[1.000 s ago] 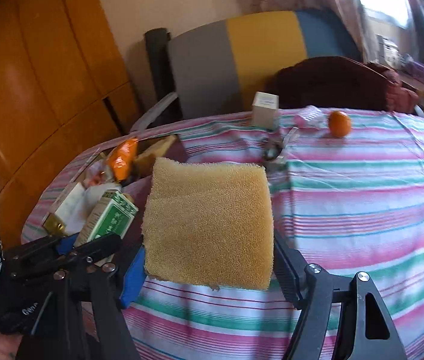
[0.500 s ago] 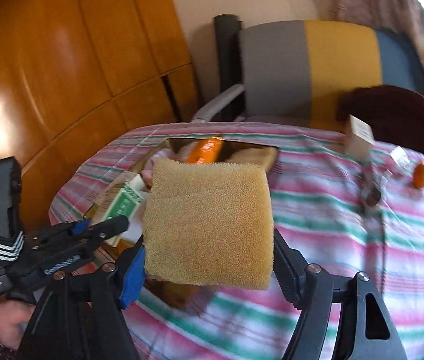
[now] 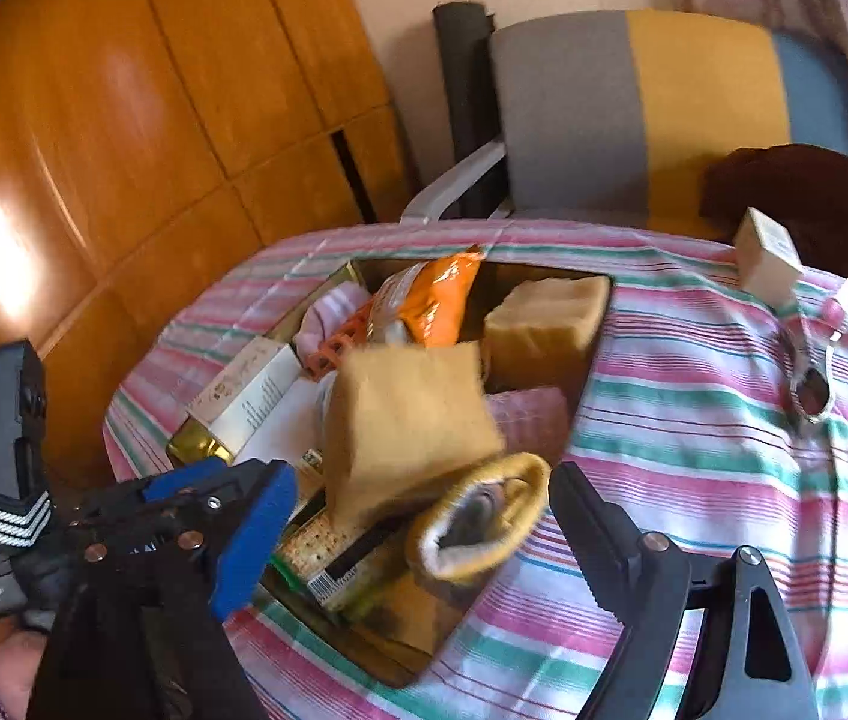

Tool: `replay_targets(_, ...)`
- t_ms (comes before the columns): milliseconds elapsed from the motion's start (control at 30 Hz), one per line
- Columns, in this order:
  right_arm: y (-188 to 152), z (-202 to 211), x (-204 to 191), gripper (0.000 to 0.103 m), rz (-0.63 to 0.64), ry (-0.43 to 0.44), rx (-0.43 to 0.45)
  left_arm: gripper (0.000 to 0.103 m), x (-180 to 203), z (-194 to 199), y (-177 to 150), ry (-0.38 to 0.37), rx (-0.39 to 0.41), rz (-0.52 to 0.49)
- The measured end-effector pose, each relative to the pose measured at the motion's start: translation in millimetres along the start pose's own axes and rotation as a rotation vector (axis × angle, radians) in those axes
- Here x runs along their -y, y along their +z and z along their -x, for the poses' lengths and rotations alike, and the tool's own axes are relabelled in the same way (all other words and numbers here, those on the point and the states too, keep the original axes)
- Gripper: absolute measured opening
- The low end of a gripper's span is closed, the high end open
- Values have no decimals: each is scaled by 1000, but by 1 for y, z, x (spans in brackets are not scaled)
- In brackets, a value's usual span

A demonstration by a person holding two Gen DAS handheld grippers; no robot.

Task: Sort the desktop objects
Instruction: 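Open both tools to release the box and sponge into the tray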

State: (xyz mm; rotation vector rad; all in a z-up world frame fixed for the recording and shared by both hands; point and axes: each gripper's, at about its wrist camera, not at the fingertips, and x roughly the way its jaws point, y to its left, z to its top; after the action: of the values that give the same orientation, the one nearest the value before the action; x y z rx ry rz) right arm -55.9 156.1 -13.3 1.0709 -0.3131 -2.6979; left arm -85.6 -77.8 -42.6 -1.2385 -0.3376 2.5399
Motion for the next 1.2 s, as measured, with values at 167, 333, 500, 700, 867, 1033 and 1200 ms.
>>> replay_targets(167, -1, 10, 2, 70, 38, -47, 14, 56, -2, -4, -2, 2, -12, 18)
replay_targets(333, 2, -5, -19, 46, 157, -19, -31, 56, 2, -5, -8, 2, -14, 7)
replay_targets(500, 13, -49, -29, 37, 223, -64, -116, 55, 9, -3, -11, -4, -19, -12)
replay_targets(700, 31, -73, -27, 40, 242, -84, -114, 55, 16, 0, -14, -8, -13, -23)
replay_targets(867, 18, -47, -21, 44, 159, -3, -90, 55, 18, 6, -12, -2, 8, -20)
replay_targets(1033, 8, -14, -5, 44, 82, 11, -28, 55, 24, 7, -11, -9, 11, -12)
replay_targets(1200, 5, 3, 12, 56, -8, 29, 12, 56, 45, 8, -15, -18, -2, -73)
